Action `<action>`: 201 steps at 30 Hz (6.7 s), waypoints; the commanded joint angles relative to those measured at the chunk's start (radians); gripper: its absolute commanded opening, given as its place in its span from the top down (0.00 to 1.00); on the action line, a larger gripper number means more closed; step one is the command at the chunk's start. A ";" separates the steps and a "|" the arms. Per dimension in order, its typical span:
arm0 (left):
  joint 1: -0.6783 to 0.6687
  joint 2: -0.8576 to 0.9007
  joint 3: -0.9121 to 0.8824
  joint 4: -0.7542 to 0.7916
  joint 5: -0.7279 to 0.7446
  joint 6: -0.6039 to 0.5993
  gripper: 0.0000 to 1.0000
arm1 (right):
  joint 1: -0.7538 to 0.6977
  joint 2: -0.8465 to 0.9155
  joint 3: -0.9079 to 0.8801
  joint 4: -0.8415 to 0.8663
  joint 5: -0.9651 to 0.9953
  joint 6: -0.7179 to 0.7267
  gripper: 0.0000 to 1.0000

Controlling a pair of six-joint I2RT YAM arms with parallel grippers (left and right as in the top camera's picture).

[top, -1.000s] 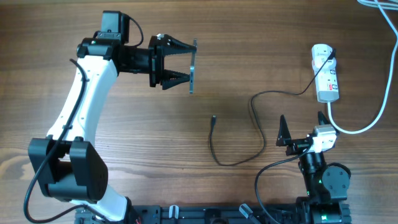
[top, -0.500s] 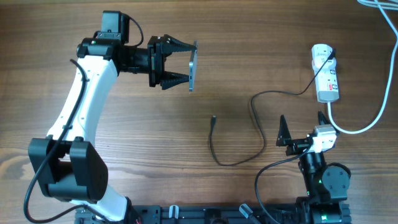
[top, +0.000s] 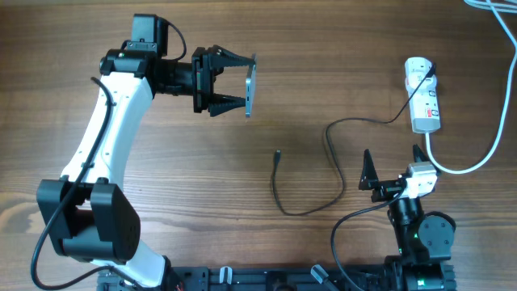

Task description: Plug charger to phone and switch on socket

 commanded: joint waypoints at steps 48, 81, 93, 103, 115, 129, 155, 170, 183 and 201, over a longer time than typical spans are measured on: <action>0.007 -0.029 0.025 0.003 -0.082 -0.018 0.33 | -0.005 -0.005 0.000 0.003 0.016 -0.011 0.00; 0.008 -0.029 0.025 0.003 -0.082 -0.018 0.32 | -0.005 -0.005 0.000 0.003 0.016 -0.011 0.00; 0.008 -0.029 0.025 0.003 -0.082 -0.018 0.32 | -0.005 -0.005 0.000 0.003 0.016 -0.012 0.00; 0.008 -0.029 0.025 0.003 -0.083 -0.018 0.32 | -0.005 -0.005 0.000 0.003 0.016 -0.012 0.00; 0.008 -0.029 0.025 0.003 -0.083 -0.018 0.32 | -0.005 -0.005 0.000 0.003 0.016 -0.012 0.00; 0.008 -0.029 0.025 0.003 -0.103 -0.018 0.32 | -0.005 -0.005 0.000 0.003 0.016 -0.012 0.00; 0.007 -0.029 0.025 -0.018 -0.799 0.219 0.32 | -0.005 -0.005 0.000 0.003 0.016 -0.011 0.00; -0.109 -0.026 0.019 -0.095 -1.288 0.389 0.32 | -0.005 -0.005 0.000 0.003 0.016 -0.011 0.00; -0.257 -0.021 0.016 -0.095 -1.492 0.485 0.32 | -0.005 -0.005 0.000 0.003 0.016 -0.011 0.00; -0.302 -0.021 0.014 -0.126 -1.465 0.637 0.32 | -0.005 -0.005 0.000 0.003 0.016 -0.012 0.00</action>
